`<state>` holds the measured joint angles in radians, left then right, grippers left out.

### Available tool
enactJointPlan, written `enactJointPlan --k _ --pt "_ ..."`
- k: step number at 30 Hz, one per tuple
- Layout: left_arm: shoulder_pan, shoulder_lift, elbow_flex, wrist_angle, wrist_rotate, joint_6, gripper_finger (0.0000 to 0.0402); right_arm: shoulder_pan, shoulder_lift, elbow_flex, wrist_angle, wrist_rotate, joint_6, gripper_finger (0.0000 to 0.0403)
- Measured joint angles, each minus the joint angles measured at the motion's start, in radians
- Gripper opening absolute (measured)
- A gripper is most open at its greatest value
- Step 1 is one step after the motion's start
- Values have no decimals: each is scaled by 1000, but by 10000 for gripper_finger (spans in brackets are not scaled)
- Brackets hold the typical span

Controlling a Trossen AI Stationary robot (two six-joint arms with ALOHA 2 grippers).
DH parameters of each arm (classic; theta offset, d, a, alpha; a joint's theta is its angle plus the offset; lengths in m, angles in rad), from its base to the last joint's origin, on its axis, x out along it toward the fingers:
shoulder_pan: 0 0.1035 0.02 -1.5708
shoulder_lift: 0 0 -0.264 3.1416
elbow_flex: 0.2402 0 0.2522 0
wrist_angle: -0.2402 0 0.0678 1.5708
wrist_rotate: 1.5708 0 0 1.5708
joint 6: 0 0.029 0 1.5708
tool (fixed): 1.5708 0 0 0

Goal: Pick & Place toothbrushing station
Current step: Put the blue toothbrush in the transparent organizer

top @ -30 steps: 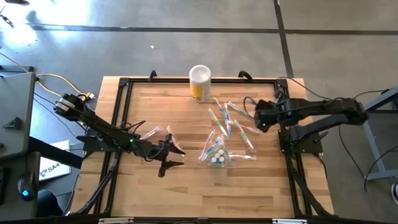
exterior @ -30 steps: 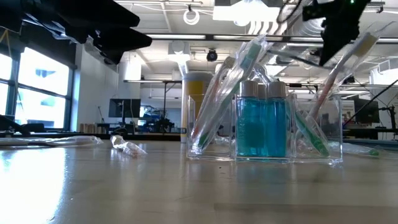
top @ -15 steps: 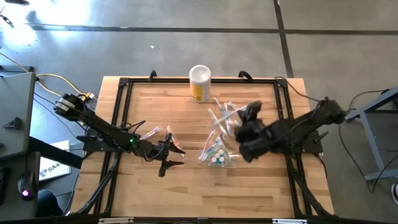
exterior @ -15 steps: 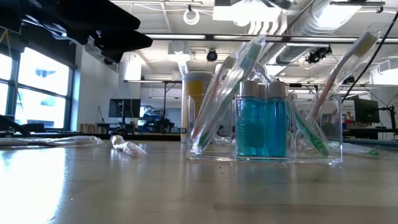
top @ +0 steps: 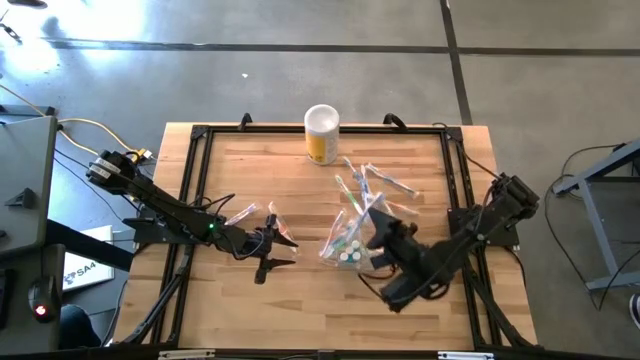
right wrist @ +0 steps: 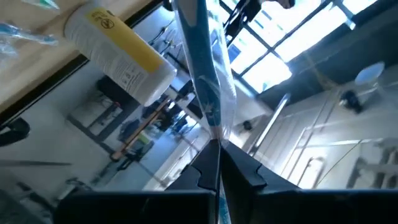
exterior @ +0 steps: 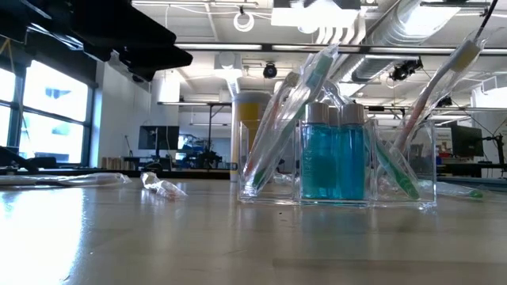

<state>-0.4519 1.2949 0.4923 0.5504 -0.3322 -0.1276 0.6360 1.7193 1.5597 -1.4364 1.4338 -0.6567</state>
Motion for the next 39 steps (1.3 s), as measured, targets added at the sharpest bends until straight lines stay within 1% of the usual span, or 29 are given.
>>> enactJointPlan --k 6,9,11,12,16,19,22,24,29,33,36,39 --pt "0 0 0 36 -4 0 203 123 2 5 -33 3 47 3" --pt "0 0 0 62 -16 0 203 181 0 22 34 -9 72 3" --pt "0 0 0 76 -35 0 203 220 1 24 97 -17 51 3" --pt "0 0 0 82 -40 0 203 237 2 24 101 -19 45 3" --pt "0 0 0 106 -60 -8 203 286 1 16 33 -23 82 3" --pt "0 0 0 127 -71 -8 203 307 1 -3 -73 -74 164 3" --pt "0 0 0 148 -72 -9 203 299 1 -58 -132 -105 204 3" --pt "0 0 0 151 -72 -11 203 278 1 -93 -133 -107 162 3" --pt "0 0 0 158 -79 -38 203 214 1 -171 -129 -10 54 3" --pt "0 0 0 158 -80 -37 203 170 1 -220 -124 -6 45 3" --pt "1 0 0 157 -96 -30 203 150 1 -267 -50 -8 29 3" --pt "1 0 0 156 -106 -8 203 139 2 -305 -42 -12 4 3"
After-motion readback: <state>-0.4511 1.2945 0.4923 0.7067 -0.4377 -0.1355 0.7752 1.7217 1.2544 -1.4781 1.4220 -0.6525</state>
